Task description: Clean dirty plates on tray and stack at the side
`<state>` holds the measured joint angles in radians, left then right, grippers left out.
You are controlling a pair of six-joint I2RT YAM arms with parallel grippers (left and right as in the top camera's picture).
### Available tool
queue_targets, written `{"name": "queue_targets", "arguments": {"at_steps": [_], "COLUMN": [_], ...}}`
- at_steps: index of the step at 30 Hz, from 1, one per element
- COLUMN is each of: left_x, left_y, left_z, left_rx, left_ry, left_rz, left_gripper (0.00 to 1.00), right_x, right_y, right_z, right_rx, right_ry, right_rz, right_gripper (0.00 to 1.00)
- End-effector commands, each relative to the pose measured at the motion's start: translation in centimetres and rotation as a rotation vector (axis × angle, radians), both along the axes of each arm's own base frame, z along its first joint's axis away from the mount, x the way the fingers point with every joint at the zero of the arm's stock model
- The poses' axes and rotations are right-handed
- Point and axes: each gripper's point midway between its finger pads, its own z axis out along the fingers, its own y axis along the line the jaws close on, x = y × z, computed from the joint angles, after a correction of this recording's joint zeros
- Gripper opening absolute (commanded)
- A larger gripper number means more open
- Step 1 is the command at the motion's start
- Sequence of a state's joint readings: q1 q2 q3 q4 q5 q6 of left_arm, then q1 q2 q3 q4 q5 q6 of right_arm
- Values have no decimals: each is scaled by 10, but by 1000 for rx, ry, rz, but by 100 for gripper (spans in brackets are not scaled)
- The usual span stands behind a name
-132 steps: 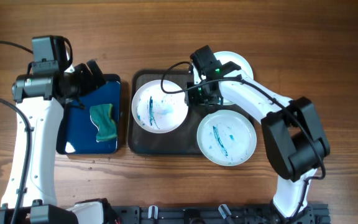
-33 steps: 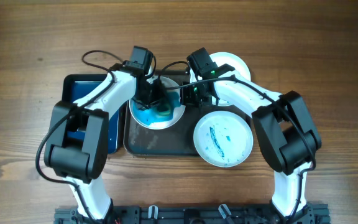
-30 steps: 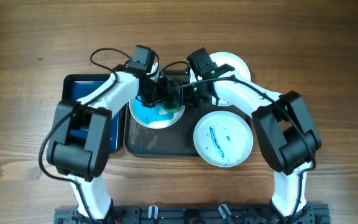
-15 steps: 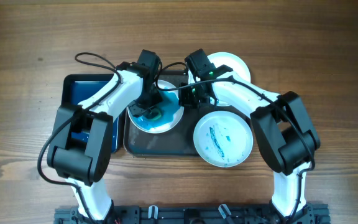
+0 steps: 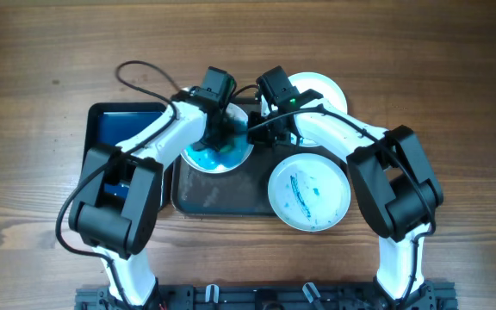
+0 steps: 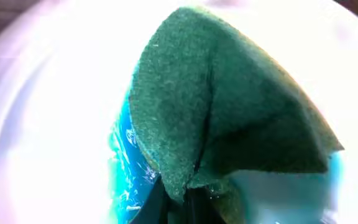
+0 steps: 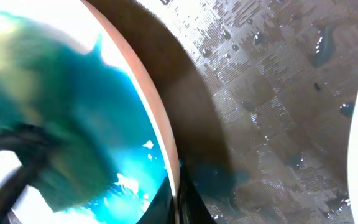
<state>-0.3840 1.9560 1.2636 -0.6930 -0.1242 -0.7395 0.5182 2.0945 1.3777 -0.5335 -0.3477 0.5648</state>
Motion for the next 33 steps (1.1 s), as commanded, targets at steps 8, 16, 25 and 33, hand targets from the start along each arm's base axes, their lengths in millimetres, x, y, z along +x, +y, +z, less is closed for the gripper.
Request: {"name": "queue_targets", "arguments": {"at_steps": [8,16,25,33], "left_x": [-67,-25,48,13], "left_y": [-87,-99,27,42], "left_z": [-6,-2,-3,38], "left_rx": [-479,-453,92,142], "left_ry": [264,44,-194,33], "left_rz": [-375,-526,21,75], "left_gripper": [4,4,4,4], "right_x": [-6,-6,-5,-5], "right_y": [1,2,2,2], "right_z": [-9,-9,-9,-9], "right_rx": [-8,-5,-4,-3], "right_ry": [29,28,25,23], "right_rz": [15,20,20,20], "right_gripper": [4,4,4,4]}}
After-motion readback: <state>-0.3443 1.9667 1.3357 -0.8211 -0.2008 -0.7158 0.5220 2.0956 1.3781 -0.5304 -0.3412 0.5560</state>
